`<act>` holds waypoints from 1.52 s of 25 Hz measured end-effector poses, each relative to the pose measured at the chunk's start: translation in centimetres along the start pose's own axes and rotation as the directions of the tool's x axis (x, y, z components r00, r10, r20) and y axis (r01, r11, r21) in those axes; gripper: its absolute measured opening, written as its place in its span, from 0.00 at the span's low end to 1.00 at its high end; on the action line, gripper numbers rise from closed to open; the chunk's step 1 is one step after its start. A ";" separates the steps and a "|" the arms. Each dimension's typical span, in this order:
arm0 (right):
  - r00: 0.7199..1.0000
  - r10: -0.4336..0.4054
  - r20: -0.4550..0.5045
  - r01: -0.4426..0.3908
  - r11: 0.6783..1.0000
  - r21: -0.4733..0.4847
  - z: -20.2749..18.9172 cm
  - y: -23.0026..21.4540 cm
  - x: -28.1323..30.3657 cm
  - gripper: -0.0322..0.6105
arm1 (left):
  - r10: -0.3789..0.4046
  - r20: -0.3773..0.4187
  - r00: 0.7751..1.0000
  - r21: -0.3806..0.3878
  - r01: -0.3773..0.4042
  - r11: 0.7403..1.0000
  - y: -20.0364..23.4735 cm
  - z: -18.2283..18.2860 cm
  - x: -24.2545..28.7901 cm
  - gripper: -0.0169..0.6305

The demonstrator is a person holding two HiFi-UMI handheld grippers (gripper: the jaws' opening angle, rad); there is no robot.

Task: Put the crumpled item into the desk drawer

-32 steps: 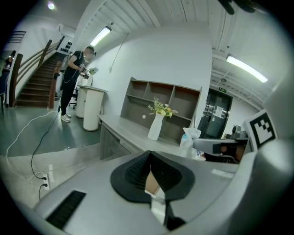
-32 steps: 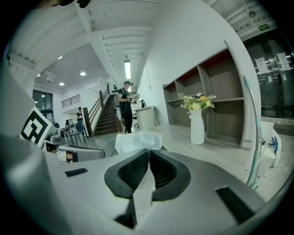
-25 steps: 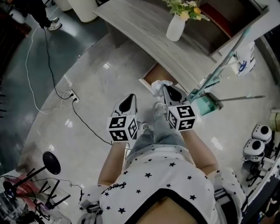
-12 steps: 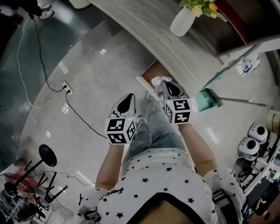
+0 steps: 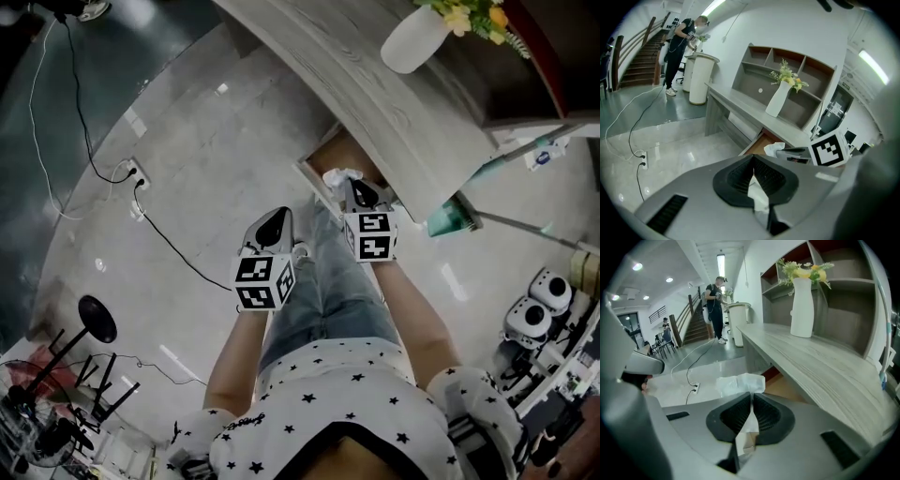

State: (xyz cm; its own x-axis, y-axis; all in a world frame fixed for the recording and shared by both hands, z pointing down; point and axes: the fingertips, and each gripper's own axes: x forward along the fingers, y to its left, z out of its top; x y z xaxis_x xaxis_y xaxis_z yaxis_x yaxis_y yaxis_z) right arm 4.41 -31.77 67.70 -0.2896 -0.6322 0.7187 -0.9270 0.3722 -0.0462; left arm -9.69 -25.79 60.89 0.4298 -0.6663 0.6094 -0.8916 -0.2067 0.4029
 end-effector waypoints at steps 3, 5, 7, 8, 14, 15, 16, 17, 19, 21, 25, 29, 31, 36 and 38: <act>0.999 -0.010 -0.037 0.009 1.000 -0.009 -1.5 -0.4 1.6 0.07 | 0.008 -0.020 1.000 -0.016 -0.009 1.000 0.5 -1.1 0.9 0.05; 0.998 -0.020 -0.067 0.018 1.000 -0.022 -2.6 -0.6 2.6 0.07 | 0.014 -0.032 0.999 -0.029 -0.015 0.999 0.7 -1.8 1.5 0.05; 0.995 -0.028 -0.097 0.024 0.999 -0.036 -3.4 -0.8 3.4 0.07 | 0.018 -0.045 0.999 -0.039 -0.020 0.999 0.8 -2.4 2.0 0.05; 0.993 -0.030 -0.112 0.026 0.999 -0.040 -3.7 -0.8 3.7 0.07 | 0.019 -0.051 0.999 -0.043 -0.021 0.999 0.8 -2.6 2.3 0.05; 0.983 -0.047 -0.176 0.038 0.998 -0.056 -5.6 -1.0 5.1 0.07 | 0.012 -0.083 0.997 -0.043 -0.016 0.999 0.7 -4.2 2.9 0.05; 0.982 -0.048 -0.184 0.038 0.998 -0.059 -5.9 -1.0 5.3 0.07 | 0.013 -0.085 0.996 -0.046 -0.017 0.999 0.7 -4.4 3.0 0.05; 0.981 -0.048 -0.190 0.037 0.997 -0.062 -6.1 -1.0 5.4 0.07 | 0.014 -0.088 0.996 -0.048 -0.018 0.999 0.7 -4.6 3.0 0.05; 0.980 -0.048 -0.193 0.037 0.997 -0.063 -6.2 -1.0 5.4 0.08 | 0.015 -0.091 0.996 -0.050 -0.019 0.999 0.7 -4.7 2.9 0.05; 0.980 -0.046 -0.192 0.036 0.998 -0.057 -6.3 -0.9 5.5 0.08 | 0.014 -0.097 0.995 -0.051 -0.019 0.999 0.7 -5.0 2.8 0.05; 0.981 -0.037 -0.193 0.029 0.999 -0.042 -6.4 -0.7 5.4 0.11 | 0.010 -0.100 0.995 -0.050 -0.015 0.999 0.6 -5.1 2.6 0.05; 0.979 -0.016 -0.202 0.017 1.000 0.002 -6.9 -0.7 5.4 0.32 | 0.002 -0.096 0.995 -0.040 -0.006 0.999 0.4 -5.1 2.4 0.05; 0.982 -0.035 -0.184 0.036 0.999 0.001 -6.7 -0.7 4.4 0.31 | -0.002 -0.086 0.996 -0.029 0.000 1.000 0.1 -4.9 1.9 0.05; 0.985 -0.039 -0.167 0.041 0.999 0.007 -6.4 -0.5 3.6 0.30 | -0.005 -0.080 0.997 -0.025 0.003 1.000 -0.1 -4.8 1.4 0.05; 0.994 -0.034 -0.102 0.039 0.998 0.052 -4.8 0.4 0.9 0.28 | -0.020 -0.055 0.998 -0.005 0.020 1.000 -1.0 -4.4 0.0 0.05; 0.998 -0.022 -0.067 0.027 0.997 0.069 -3.9 1.0 -0.6 0.28 | -0.025 -0.043 0.999 0.008 0.025 1.000 -1.4 -4.0 -0.7 0.05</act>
State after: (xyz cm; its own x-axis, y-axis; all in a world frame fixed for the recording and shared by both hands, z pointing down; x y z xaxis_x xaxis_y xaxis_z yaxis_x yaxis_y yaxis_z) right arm 4.56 -28.35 69.89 -0.2522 -0.5936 0.7642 -0.9488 0.3069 -0.0747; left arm -8.19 -22.13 62.64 0.4576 -0.6298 0.6277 -0.8815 -0.2292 0.4127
